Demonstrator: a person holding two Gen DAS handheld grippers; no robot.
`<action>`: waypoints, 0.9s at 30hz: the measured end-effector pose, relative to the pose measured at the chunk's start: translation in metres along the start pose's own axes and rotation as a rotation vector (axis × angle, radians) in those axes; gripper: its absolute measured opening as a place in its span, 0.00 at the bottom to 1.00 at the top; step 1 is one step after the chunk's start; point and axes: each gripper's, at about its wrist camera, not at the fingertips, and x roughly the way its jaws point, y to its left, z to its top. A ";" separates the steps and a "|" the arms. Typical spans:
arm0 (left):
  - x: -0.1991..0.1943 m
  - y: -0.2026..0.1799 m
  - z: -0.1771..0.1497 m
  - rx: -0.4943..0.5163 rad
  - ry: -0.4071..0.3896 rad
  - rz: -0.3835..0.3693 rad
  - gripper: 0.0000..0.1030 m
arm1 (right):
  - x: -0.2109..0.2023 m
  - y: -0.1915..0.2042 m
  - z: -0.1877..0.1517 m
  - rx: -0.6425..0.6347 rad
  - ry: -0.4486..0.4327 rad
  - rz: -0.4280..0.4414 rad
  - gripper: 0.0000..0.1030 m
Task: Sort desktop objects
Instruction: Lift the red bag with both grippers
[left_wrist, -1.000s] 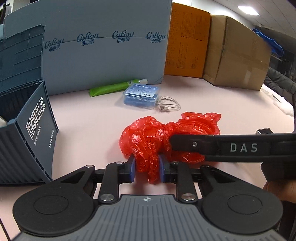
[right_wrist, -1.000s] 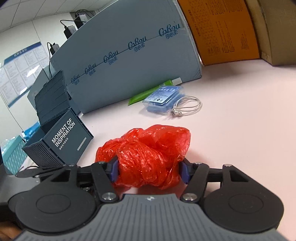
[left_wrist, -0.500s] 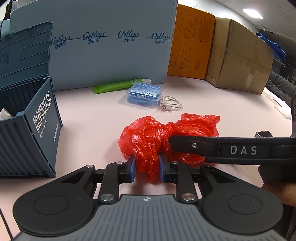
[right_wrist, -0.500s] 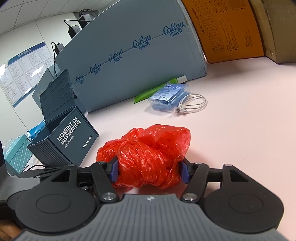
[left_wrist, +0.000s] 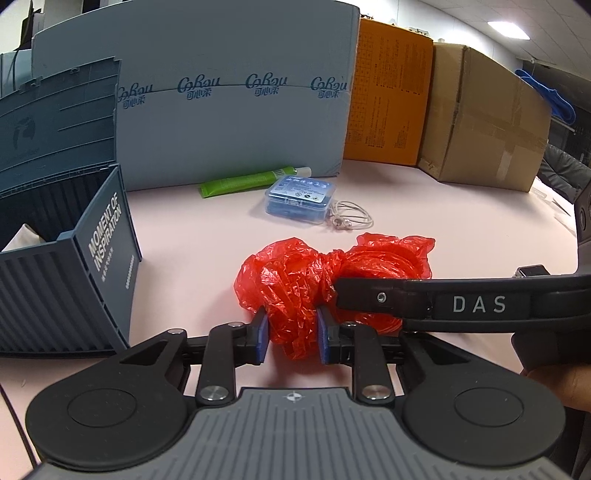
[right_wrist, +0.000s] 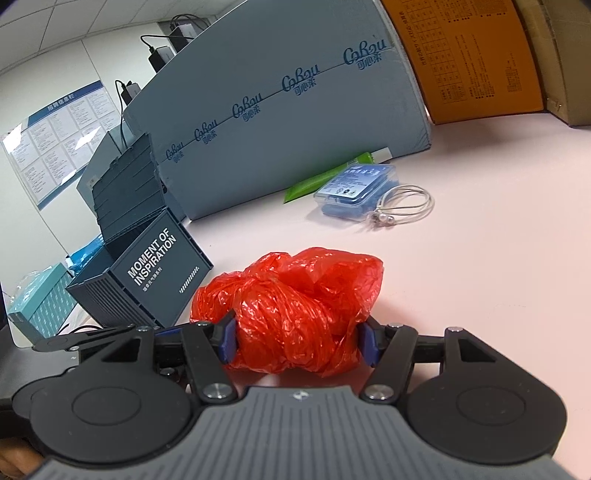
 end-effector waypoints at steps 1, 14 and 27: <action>0.000 0.000 0.000 -0.001 -0.001 0.004 0.21 | 0.001 0.000 0.000 -0.002 0.002 0.004 0.63; -0.005 0.000 -0.002 0.017 -0.020 0.045 0.21 | 0.005 0.002 0.001 -0.009 0.012 0.046 0.64; -0.013 0.002 -0.002 0.019 -0.037 0.078 0.21 | 0.007 0.008 0.003 -0.017 0.012 0.079 0.64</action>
